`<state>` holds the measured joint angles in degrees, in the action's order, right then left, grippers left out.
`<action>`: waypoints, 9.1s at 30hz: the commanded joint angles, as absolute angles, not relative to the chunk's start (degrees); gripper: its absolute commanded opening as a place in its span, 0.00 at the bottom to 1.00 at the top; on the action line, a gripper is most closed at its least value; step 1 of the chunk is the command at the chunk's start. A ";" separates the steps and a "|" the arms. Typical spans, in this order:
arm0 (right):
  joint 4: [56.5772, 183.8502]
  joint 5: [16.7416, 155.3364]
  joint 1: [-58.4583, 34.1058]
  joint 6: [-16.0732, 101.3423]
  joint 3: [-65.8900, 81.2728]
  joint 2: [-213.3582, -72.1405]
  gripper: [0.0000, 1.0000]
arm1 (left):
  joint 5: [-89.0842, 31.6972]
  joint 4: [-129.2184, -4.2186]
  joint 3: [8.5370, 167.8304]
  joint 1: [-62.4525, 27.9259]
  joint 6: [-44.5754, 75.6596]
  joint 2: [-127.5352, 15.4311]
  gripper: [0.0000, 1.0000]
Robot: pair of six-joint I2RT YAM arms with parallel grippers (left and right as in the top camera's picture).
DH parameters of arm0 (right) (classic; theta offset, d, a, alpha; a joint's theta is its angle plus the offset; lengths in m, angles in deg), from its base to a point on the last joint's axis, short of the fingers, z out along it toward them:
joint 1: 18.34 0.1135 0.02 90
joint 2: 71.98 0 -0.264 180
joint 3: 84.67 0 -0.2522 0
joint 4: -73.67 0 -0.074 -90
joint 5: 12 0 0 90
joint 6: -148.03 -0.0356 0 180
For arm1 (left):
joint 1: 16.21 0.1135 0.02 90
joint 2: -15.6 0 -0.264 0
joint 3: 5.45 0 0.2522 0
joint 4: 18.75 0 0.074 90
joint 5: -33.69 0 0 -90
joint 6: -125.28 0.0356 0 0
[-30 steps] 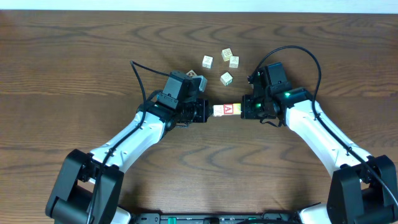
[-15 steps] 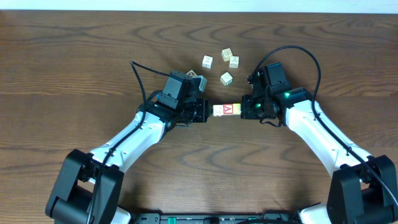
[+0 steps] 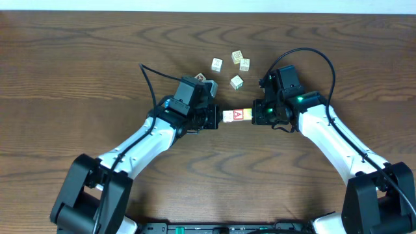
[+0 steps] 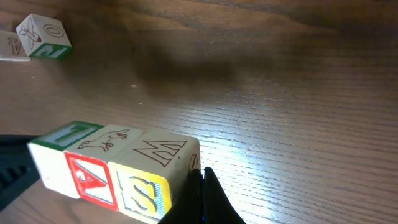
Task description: Lift 3 blocks
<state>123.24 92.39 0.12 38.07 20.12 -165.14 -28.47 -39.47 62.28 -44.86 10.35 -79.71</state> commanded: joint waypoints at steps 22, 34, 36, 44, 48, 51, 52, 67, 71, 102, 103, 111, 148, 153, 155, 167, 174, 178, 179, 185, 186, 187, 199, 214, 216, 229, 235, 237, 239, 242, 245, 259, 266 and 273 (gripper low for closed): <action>121.56 98.36 4.05 37.94 18.59 -170.72 0.01 | -25.52 -37.38 62.85 -46.85 9.00 -83.78 0.07; 121.23 98.38 4.62 37.94 18.59 -172.77 0.01 | -25.52 -37.35 62.85 -46.96 9.00 -85.77 0.07; 120.95 98.38 4.64 37.94 18.59 -172.84 0.01 | -25.52 -37.33 62.85 -46.96 9.00 -86.53 0.07; 120.81 97.24 4.64 38.02 18.59 -173.27 0.01 | -25.61 -36.50 62.85 -46.96 8.82 -87.30 0.07; 120.79 97.39 4.69 38.37 18.59 -174.78 0.01 | -25.98 -36.50 62.85 -46.96 8.84 -87.30 0.07; 120.27 97.55 4.80 38.35 18.59 -176.22 0.01 | -26.64 -36.50 62.85 -46.96 8.84 -87.30 0.07; 120.16 97.55 4.82 38.35 18.59 -176.55 0.01 | -27.05 -36.55 62.85 -46.96 8.82 -87.30 0.07; 119.46 97.52 5.01 38.35 18.59 -177.16 0.01 | -29.20 -36.46 61.76 -47.31 9.06 -87.43 0.07; 119.55 97.52 5.01 38.37 18.59 -177.16 0.01 | -30.11 -36.41 61.61 -47.72 9.02 -87.80 0.07; 123.63 84.59 2.46 40.10 18.57 -176.81 0.01 | -36.50 -36.94 61.67 -44.33 10.18 -90.38 0.07; 123.94 83.71 2.30 40.10 18.57 -176.81 0.01 | -36.50 -36.94 61.67 -43.92 10.55 -90.38 0.08; 124.79 75.45 1.93 40.08 18.52 -176.77 0.01 | -36.47 -36.52 61.69 -41.58 12.43 -90.36 0.07; 95.77 46.34 1.89 52.56 4.34 -176.77 0.99 | -62.18 -69.70 63.51 -34.76 25.41 -13.99 0.49; 96.38 46.55 1.95 52.56 4.36 -176.77 0.99 | -64.25 -71.45 63.53 -34.76 25.41 -12.28 0.69; 96.64 46.58 2.00 52.56 4.36 -176.77 0.99 | -65.50 -71.47 63.53 -34.76 25.41 -12.02 0.70; 96.68 46.58 2.00 52.56 4.36 -176.77 0.99 | -66.03 -71.52 63.53 -34.76 25.39 -11.52 0.72; 96.68 46.58 2.00 52.56 4.36 -176.77 0.99 | -66.05 -72.81 63.53 -34.76 26.68 -11.52 0.73; 96.68 46.58 2.00 52.56 4.36 -176.77 0.99 | -65.94 -75.84 63.51 -34.76 26.57 -11.52 0.73; 96.68 46.58 2.00 52.56 4.36 -176.77 0.99 | -65.48 -76.19 63.51 -34.76 25.52 -11.52 0.73; 96.68 46.58 2.00 52.56 4.36 -176.77 0.99 | -67.66 -69.53 63.22 -34.76 24.21 -11.96 0.73; 96.68 46.58 2.00 52.56 4.36 -176.77 0.99 | -68.47 -67.30 62.85 -34.76 25.21 -12.20 0.73; 96.68 46.58 2.00 52.56 4.36 -176.77 0.99 | -69.43 -64.11 62.24 -34.76 27.31 -12.61 0.73; 96.68 46.58 2.00 52.56 4.36 -176.77 0.99 | -57.50 -36.24 50.44 -25.38 43.88 -11.28 0.73; 96.68 46.58 2.00 52.56 4.36 -176.77 0.99 | -53.50 -30.27 19.66 -15.83 40.78 11.32 0.73; 96.68 46.58 2.00 52.56 4.36 -176.77 0.99 | -53.50 -30.23 17.04 -15.00 39.86 13.16 0.73; 96.68 46.58 2.00 52.56 4.36 -176.77 0.99 | -58.53 -35.87 8.52 -10.26 27.31 15.54 0.73; 96.68 46.58 2.00 52.56 4.36 -176.77 0.99 | -58.48 -36.72 8.52 -8.38 27.68 15.52 0.73; 96.68 46.58 2.00 52.56 4.36 -176.77 0.99 | -58.46 -36.63 8.52 -8.42 27.66 15.52 0.73; 96.68 46.58 2.00 52.56 4.36 -176.77 0.99 | -58.46 -36.55 8.52 -8.88 27.66 15.52 0.73; 96.68 46.58 2.00 52.56 4.36 -176.77 0.99 | -58.46 -36.55 8.52 -9.41 27.66 15.52 0.73; 96.71 46.58 2.00 52.56 4.36 -176.77 0.99 | -58.46 -36.55 8.52 -9.43 27.66 15.37 0.74; 96.68 46.58 2.00 52.56 4.36 -176.77 0.99 | -58.46 -36.55 8.54 -9.43 27.66 15.32 0.74; 108.31 47.58 2.00 52.54 4.40 -169.32 0.99 | -58.46 -36.55 8.54 -9.43 27.66 15.32 0.73; 124.57 48.52 3.68 52.56 4.40 -151.02 0.99 | -58.46 -36.55 8.54 -9.43 27.66 15.32 0.74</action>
